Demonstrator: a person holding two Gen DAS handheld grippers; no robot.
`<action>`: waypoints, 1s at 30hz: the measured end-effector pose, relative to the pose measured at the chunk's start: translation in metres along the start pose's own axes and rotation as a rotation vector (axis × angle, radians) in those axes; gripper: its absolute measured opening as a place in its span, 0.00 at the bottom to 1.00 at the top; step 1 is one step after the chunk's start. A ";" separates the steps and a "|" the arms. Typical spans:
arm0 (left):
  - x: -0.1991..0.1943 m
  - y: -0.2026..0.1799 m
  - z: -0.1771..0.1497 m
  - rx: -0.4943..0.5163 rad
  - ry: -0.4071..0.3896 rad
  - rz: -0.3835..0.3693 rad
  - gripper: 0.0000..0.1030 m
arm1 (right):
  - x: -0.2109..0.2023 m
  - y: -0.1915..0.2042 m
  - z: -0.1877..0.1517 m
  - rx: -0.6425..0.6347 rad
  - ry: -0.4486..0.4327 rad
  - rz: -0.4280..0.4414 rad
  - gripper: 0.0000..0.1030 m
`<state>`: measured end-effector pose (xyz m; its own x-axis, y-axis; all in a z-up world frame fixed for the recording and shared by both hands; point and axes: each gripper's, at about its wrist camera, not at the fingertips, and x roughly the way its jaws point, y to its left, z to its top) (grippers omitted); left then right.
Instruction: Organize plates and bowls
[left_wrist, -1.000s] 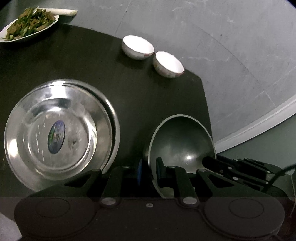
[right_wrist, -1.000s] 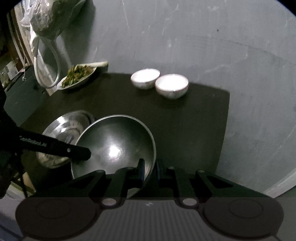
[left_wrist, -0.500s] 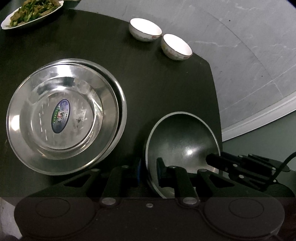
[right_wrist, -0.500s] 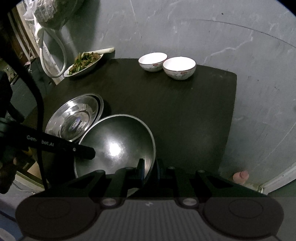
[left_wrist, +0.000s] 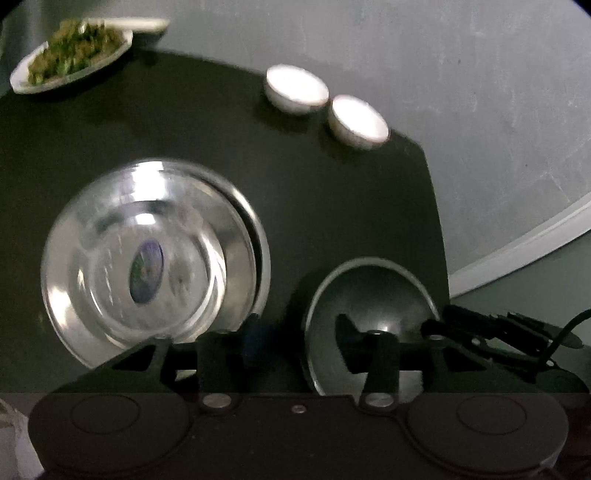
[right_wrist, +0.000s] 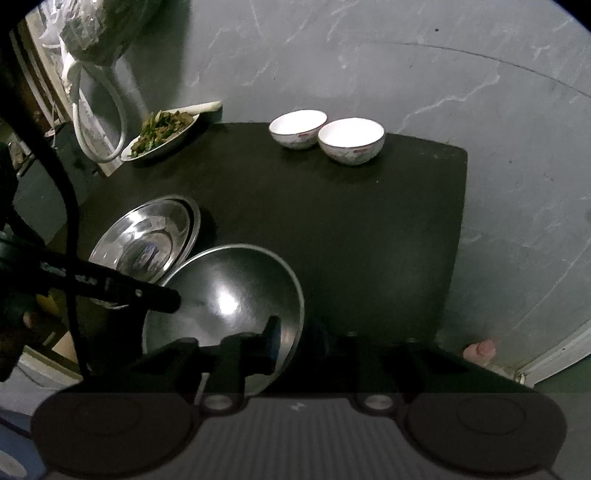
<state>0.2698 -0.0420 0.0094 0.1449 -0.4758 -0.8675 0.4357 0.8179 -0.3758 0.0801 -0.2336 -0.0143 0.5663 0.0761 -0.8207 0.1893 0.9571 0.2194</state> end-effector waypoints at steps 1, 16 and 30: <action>-0.003 -0.001 0.003 0.008 -0.019 0.003 0.57 | -0.001 -0.001 0.001 0.000 -0.008 -0.005 0.39; 0.015 -0.015 0.088 -0.085 -0.216 0.014 0.99 | 0.003 -0.016 0.045 -0.068 -0.122 -0.074 0.98; 0.106 -0.018 0.156 -0.218 -0.158 -0.001 0.99 | 0.069 -0.074 0.132 -0.044 -0.173 -0.234 1.00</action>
<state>0.4162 -0.1573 -0.0250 0.2893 -0.5069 -0.8120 0.2367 0.8598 -0.4525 0.2107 -0.3364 -0.0177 0.6402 -0.1929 -0.7436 0.2979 0.9546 0.0089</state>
